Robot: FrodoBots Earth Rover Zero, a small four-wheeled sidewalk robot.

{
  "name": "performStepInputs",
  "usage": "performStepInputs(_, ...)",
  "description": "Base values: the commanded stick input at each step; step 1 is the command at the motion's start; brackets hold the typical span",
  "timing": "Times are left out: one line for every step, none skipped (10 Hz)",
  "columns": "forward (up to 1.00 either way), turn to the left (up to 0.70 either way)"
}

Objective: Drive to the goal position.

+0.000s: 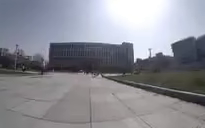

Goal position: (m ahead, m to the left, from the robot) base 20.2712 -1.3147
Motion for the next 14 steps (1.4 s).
performStepInputs(0.70, 0.35)
performStepInputs(0.70, 0.35)
performStepInputs(0.70, 0.35)
performStepInputs(0.70, 0.22)
performStepInputs(0.70, 0.00)
performStepInputs(0.70, 0.00)
performStepInputs(0.70, 0.00)
performStepInputs(0.70, 0.00)
performStepInputs(0.70, 0.00)
performStepInputs(0.70, 0.00)
performStepInputs(0.70, 0.00)
performStepInputs(0.70, 0.00)
performStepInputs(0.70, 0.00)
performStepInputs(0.70, 0.00)
